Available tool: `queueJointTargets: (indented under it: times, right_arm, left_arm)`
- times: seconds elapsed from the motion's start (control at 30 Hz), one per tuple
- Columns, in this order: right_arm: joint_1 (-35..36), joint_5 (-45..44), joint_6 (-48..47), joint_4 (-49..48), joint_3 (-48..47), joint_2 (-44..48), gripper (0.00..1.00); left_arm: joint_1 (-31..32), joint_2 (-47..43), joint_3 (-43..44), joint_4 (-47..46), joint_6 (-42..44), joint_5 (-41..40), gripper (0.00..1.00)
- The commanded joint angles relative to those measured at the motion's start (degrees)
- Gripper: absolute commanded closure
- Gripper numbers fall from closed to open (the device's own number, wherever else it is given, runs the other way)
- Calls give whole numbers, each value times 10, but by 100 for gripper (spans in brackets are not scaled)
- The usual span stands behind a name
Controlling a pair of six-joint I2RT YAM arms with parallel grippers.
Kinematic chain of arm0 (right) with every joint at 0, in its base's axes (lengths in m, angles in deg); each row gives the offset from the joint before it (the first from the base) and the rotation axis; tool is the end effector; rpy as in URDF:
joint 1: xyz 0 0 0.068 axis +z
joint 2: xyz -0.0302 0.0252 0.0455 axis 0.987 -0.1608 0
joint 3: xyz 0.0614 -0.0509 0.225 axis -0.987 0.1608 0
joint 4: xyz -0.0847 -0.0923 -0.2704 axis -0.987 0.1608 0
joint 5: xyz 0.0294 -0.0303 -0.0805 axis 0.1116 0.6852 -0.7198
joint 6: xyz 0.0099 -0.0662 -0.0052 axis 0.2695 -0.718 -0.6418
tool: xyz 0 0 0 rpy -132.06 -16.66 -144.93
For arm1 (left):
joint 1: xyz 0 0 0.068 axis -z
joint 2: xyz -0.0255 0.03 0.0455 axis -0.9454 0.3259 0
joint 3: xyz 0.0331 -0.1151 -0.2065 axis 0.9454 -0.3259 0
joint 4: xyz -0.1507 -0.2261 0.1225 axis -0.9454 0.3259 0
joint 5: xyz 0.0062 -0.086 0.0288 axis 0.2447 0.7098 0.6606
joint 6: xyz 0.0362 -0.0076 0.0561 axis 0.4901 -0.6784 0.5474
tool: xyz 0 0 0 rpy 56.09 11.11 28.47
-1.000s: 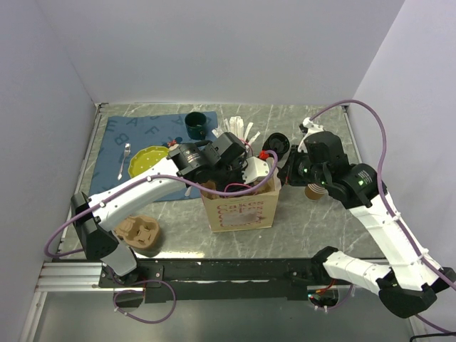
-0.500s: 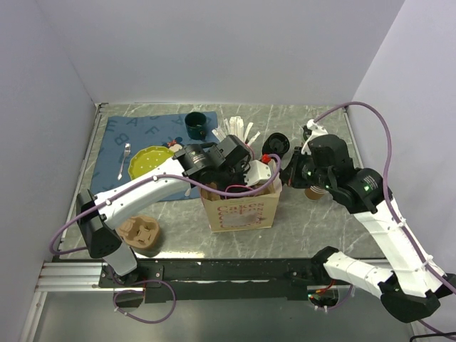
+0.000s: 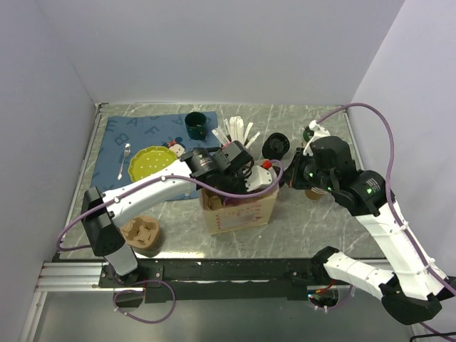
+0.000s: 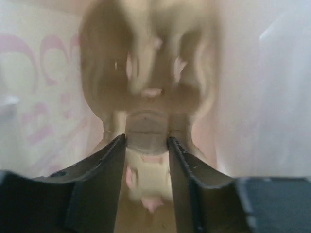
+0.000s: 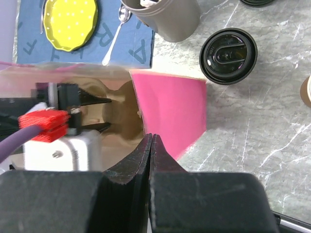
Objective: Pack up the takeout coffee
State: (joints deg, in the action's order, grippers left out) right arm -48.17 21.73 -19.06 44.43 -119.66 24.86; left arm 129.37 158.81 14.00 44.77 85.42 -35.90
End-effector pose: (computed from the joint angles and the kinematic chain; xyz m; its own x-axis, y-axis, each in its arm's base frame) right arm 0.1978 0.1255 0.3852 -0.6889 0.1314 -0.7129 -0.2264 0.8953 0.3837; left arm 0.1981 -0.3350 0.2847 -0.1181 0.8388 -0.5315 0.9791 0.1877 0.0786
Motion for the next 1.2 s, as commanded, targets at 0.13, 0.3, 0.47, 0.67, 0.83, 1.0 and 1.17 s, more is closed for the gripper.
queueJointTargets:
  times: [0.13, 0.3, 0.47, 0.67, 0.83, 1.0, 1.17]
  right_arm:
    - [-2, -12, 8, -9, -11, 10, 96]
    - [-1, -9, 7, -4, -25, 11, 92]
    - [-2, -14, 4, 7, -27, 18, 89]
    - [-2, 23, -6, 6, -27, 27, 88]
    - [-2, 56, -28, -2, -38, 34, 83]
    - [-1, 61, -31, 10, -61, 35, 75]
    - [-2, 46, -30, 21, -61, 50, 71]
  left_arm:
    - [3, -8, 34, 4, -1, -32, 31]
    - [4, -22, 75, 0, -14, -61, 3]
    - [4, -33, 97, 7, -28, -71, 3]
    - [8, -61, 131, -10, -67, -126, 3]
    - [10, -114, 120, -88, -116, -180, 3]
    - [10, -170, 89, -167, -241, -253, 3]
    - [8, -190, 125, -121, -392, -336, 3]
